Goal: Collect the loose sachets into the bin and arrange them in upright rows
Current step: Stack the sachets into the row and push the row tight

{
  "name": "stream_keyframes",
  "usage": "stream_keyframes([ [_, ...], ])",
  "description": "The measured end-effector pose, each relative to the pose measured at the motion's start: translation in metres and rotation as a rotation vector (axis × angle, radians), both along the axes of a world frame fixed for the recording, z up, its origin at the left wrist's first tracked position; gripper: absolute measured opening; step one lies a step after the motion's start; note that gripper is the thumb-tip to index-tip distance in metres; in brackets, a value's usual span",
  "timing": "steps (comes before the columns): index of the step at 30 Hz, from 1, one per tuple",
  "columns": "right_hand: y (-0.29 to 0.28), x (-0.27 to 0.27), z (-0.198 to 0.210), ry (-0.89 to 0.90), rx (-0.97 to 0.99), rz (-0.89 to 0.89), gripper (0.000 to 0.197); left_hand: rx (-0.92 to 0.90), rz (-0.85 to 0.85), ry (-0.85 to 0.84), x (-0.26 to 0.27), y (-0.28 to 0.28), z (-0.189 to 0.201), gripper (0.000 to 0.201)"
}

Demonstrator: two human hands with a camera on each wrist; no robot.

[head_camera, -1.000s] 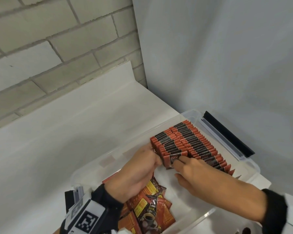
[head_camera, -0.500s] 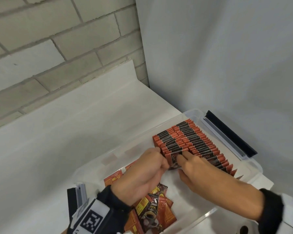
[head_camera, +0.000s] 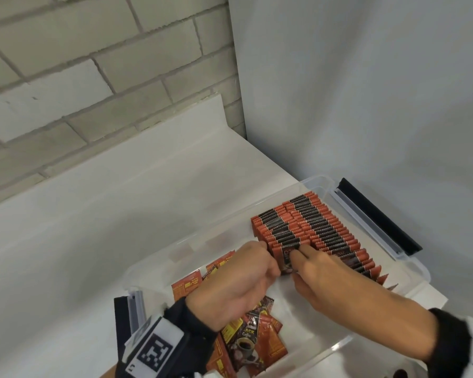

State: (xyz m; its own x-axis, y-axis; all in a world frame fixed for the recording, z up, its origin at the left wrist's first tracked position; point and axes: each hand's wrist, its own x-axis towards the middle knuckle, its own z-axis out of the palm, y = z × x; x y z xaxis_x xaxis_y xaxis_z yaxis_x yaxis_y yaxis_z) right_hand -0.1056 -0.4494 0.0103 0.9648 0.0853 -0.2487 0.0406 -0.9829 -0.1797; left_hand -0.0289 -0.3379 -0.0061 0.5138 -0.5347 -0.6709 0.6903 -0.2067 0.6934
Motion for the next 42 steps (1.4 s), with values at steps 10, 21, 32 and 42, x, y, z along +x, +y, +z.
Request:
stream_keyframes([
  [10, -0.001, 0.000, -0.003, 0.072, 0.019, 0.019, 0.032, -0.025, -0.002, -0.068, 0.004, 0.002, 0.005, 0.051],
  [21, -0.001, -0.001, 0.008, -0.007, 0.007, 0.025, 0.027, -0.008, -0.031, -0.151, 0.006, 0.004, 0.006, 0.055],
  [32, -0.004, -0.006, 0.006, 0.065, 0.010, 0.019, 0.034, -0.006, -0.068, -0.094, 0.002, 0.005, 0.001, 0.049],
  [42, 0.000, -0.002, -0.005, 0.050, 0.102, -0.073, 0.033, 0.078, -0.107, -0.104, 0.000, 0.015, -0.010, 0.056],
])
